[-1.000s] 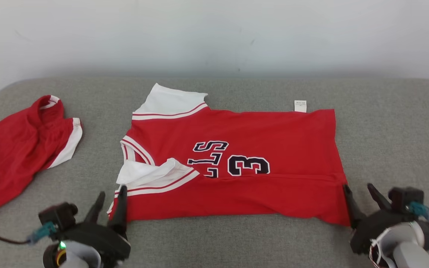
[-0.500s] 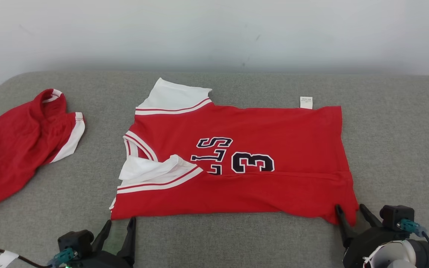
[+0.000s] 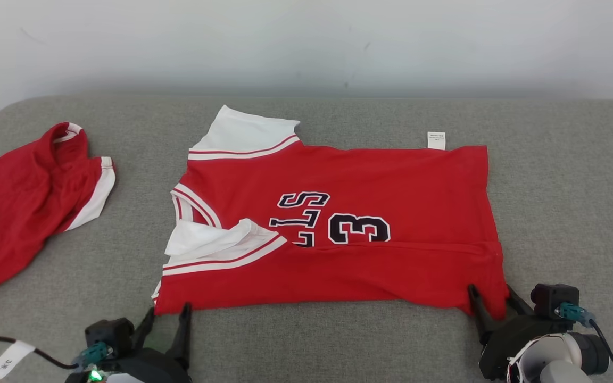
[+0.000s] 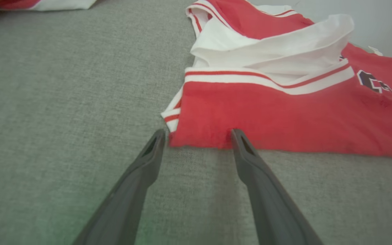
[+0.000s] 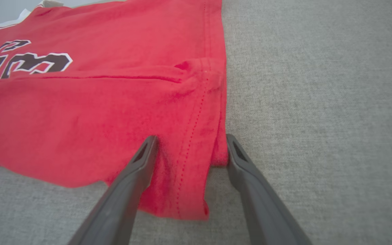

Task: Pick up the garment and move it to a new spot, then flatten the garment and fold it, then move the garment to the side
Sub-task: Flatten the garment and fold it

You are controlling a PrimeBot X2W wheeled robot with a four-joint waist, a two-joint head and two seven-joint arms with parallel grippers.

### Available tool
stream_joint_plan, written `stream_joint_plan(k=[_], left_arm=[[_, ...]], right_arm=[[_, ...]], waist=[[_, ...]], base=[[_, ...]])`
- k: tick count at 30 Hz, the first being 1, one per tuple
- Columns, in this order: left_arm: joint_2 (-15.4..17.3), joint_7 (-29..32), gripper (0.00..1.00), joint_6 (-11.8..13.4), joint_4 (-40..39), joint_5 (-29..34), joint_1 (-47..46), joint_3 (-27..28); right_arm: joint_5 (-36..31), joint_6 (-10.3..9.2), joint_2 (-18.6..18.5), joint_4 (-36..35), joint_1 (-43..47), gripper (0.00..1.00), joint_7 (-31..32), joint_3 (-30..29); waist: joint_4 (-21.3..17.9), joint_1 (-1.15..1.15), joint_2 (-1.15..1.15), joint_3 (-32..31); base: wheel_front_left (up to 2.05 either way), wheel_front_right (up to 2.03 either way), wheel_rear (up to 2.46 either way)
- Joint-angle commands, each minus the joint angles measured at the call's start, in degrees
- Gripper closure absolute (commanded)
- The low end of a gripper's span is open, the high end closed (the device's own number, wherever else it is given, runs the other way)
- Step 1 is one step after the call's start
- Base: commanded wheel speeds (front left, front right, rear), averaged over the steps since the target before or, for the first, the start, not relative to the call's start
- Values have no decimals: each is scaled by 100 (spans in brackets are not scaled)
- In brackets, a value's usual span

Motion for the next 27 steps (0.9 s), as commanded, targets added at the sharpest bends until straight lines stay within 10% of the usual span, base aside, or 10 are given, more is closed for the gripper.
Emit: stream_joint_plan(k=[1, 3, 27], left_arm=[[-54, -4, 53, -70, 160, 6, -98, -49], [-93, -4, 100, -143, 348, 42, -165, -69], [-191, 36, 100, 27, -421, -12, 1530, 178]], right_arm=[[-14, -14, 44, 148, -8, 84, 78, 41], [5, -14, 73, 192, -28, 100, 63, 70], [375, -15, -165, -1379, 2021, 100, 216, -682]], waist=[[-34, 0, 0, 16], [-55, 0, 0, 10], [95, 0, 0, -918]], base=[[0, 0, 0], [0, 0, 0], [0, 0, 0]])
